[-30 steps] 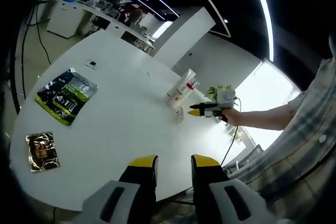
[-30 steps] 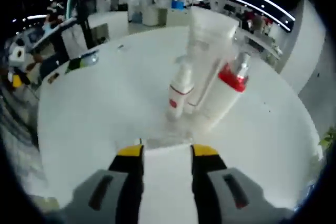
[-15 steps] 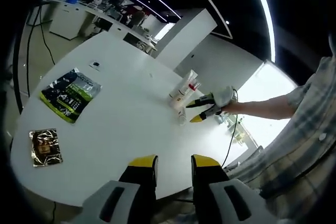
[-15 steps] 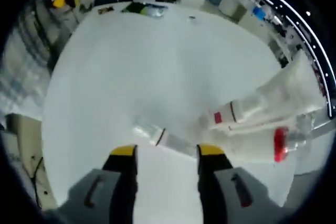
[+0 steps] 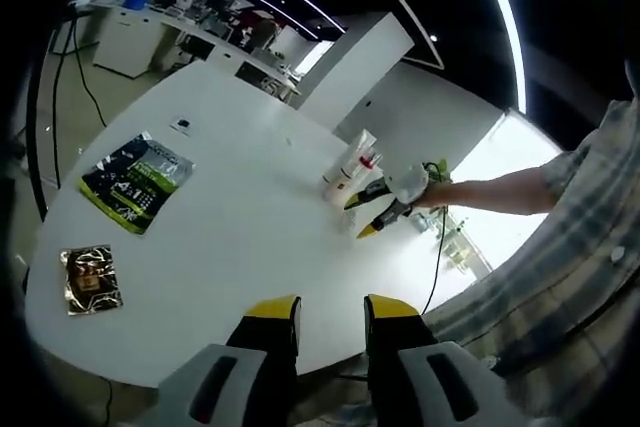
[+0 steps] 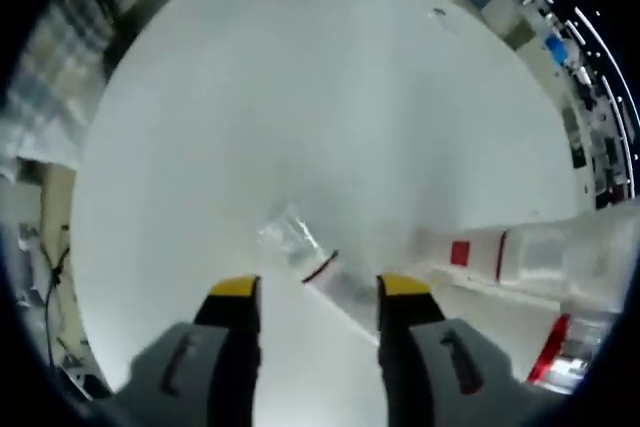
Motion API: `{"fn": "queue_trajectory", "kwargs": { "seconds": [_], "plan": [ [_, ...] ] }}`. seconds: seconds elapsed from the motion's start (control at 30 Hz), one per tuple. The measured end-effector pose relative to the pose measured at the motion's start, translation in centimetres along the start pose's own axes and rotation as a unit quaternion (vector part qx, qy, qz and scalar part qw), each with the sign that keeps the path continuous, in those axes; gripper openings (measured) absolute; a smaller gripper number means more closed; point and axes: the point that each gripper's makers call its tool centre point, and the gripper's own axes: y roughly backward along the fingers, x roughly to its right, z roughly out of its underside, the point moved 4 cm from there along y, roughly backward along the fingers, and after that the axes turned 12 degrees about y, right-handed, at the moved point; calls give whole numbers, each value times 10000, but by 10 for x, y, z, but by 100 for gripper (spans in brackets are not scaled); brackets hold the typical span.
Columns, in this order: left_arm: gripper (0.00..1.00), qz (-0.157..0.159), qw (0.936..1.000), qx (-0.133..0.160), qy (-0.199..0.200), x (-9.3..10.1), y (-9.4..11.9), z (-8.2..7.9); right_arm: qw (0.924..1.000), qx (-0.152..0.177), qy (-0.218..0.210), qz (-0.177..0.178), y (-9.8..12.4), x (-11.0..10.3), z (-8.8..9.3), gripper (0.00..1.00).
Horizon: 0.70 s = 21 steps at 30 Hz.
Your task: Arrange the skincare products in the storage area until every visible bottle or jar stands upright without overlapping.
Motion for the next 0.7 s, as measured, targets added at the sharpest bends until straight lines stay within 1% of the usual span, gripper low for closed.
{"fn": "queue_trajectory", "kwargs": {
  "seconds": [0.07, 0.1, 0.13, 0.2, 0.23, 0.27, 0.3, 0.33, 0.37, 0.4, 0.43, 0.5, 0.53, 0.57, 0.6, 0.67, 0.7],
  "plan": [
    [26, -13, 10000, 4, -1, 0, 1, 0, 9999, -13, -78, -122, -4, -3, -2, 41],
    [26, -20, 10000, 0, -7, -1, 1, 0, 9999, -16, -70, -134, -4, -3, -2, 39],
    [26, -31, 10000, -10, -10, -1, 1, 0, 9997, 16, 17, -251, -5, -5, -4, 36],
    [26, -38, 10000, -16, -7, -1, 1, 1, 9997, -16, -18, -243, -4, -3, -5, 34],
    [26, -35, 10000, -17, -4, -1, 1, 0, 9996, -17, -87, -270, -4, -3, -4, 32],
    [26, -31, 10000, -22, -2, -1, 0, 0, 9990, -22, -288, -337, -4, -5, -4, 30],
    [26, -29, 10000, -25, -4, -2, 0, 0, 9987, -21, -344, -372, -4, -6, -4, 27],
    [26, -25, 10000, -32, -4, -2, -1, 0, 9976, -7, -478, -495, -4, -11, -5, 22],
    [26, -22, 10000, -34, -1, -2, -1, 1, 9971, 2, -532, -553, -4, -14, -5, 20],
    [26, -15, 10000, -36, 9, -2, -2, 1, 9963, 26, -756, -407, -4, -14, -6, 20],
    [26, 1, 10000, -45, 43, -2, -3, 1, 9970, 5, -641, -423, -4, -13, -4, 19],
    [25, 40, 9999, -65, 66, -1, -5, 2, 9937, -58, -1067, -334, -4, -15, -3, 19],
    [25, 58, 9999, -79, 56, 0, -7, 2, 9925, -76, -1185, -300, -4, -14, -2, 19],
    [25, 79, 9999, -109, 53, 1, -9, 3, 9887, -98, -1467, -280, -4, -16, -2, 19],
    [25, 94, 9999, -130, 58, 1, -10, 3, 9858, -79, -1657, -277, -4, -17, -2, 19],
    [25, 136, 9997, -181, 96, 4, -12, 4, 9805, 15, -1956, -161, -3, -18, -3, 18],
    [25, 170, 9996, -220, 108, 6, -13, 5, 9767, 124, -2141, -66, -3, -19, -3, 18]
  ]
}}
